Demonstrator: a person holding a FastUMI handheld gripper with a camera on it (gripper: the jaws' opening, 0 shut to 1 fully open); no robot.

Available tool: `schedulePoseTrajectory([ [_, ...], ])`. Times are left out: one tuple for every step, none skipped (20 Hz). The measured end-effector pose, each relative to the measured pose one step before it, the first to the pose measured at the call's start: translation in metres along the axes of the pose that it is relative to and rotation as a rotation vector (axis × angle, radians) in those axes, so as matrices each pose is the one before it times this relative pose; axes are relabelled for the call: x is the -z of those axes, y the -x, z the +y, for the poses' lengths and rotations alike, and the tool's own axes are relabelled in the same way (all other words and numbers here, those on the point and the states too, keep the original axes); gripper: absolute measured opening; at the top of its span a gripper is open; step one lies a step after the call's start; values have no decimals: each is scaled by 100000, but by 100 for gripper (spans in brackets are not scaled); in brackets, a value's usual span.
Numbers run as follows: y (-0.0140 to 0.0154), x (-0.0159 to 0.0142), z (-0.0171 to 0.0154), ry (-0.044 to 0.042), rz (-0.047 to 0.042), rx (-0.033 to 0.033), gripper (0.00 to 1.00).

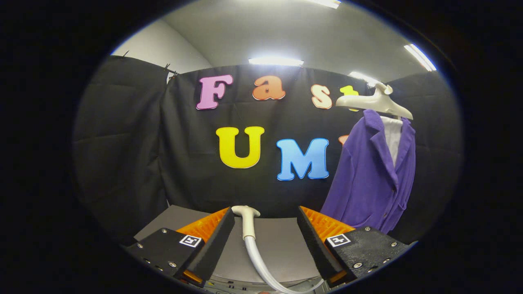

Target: Iron the clothes twice with a garment steamer, once on the left side and once on the right side.

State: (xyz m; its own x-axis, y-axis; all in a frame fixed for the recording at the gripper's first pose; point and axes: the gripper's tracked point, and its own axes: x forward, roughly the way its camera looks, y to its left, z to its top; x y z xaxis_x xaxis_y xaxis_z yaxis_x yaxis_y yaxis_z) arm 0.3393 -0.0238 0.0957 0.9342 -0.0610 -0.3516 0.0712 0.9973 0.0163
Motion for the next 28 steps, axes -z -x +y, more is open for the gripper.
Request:
schedulePoseTrajectory([
  [-1356, 187, 41, -13, 2732, 723, 95],
  [-1379, 351, -78, 423, 2729, 821, 95],
  [-1376, 415, 111, 563, 3126, 521, 95],
  [-1502, 641, 202, 121, 3031, 178, 95],
  [-1446, 423, 308, -385, 3108, -475, 95],
  [-1309, 475, 490, -936, 3209, -1175, 95],
  [-1382, 418, 463, -816, 3410, -1362, 95],
  [-1251, 596, 123, -760, 3410, -498, 95],
  [-1127, 177, 137, -750, 3151, 116, 95],
  [-1324, 521, -15, -985, 3197, 356, 95],
  [-1163, 407, 180, -1350, 3662, -480, 95],
  [-1164, 447, 411, -1446, 2702, -1317, 95],
  [-1057, 55, 316, -1408, 1900, -1001, 95],
  [-988, 59, 26, -891, 2061, -598, 95],
  [-931, 52, -49, -1231, 2282, -355, 95],
  [-768, 326, 220, -1640, 1905, -1120, 95],
  [-742, 218, 415, -2146, 2165, -1755, 95],
  [-726, 194, 318, -2262, 1997, -1524, 95],
  [-671, 169, 276, -1957, 2038, -1847, 94],
  [-648, 330, 224, -1415, 1785, -1459, 94],
  [-696, 311, -66, -724, 1951, -634, 93],
  [-34, 534, -209, -938, 1200, 294, 93],
  [-254, 214, -117, -1221, 1158, -91, 92],
  [-231, 401, -191, -1481, 1113, -167, 91],
  [-343, 423, -445, -1678, 1734, 1223, 89],
  [-314, 525, -399, -1350, 1094, 1077, 89],
  [-263, 201, -274, -1443, 922, 158, 86],
  [-147, 456, 116, -1595, 882, -871, 84],
])
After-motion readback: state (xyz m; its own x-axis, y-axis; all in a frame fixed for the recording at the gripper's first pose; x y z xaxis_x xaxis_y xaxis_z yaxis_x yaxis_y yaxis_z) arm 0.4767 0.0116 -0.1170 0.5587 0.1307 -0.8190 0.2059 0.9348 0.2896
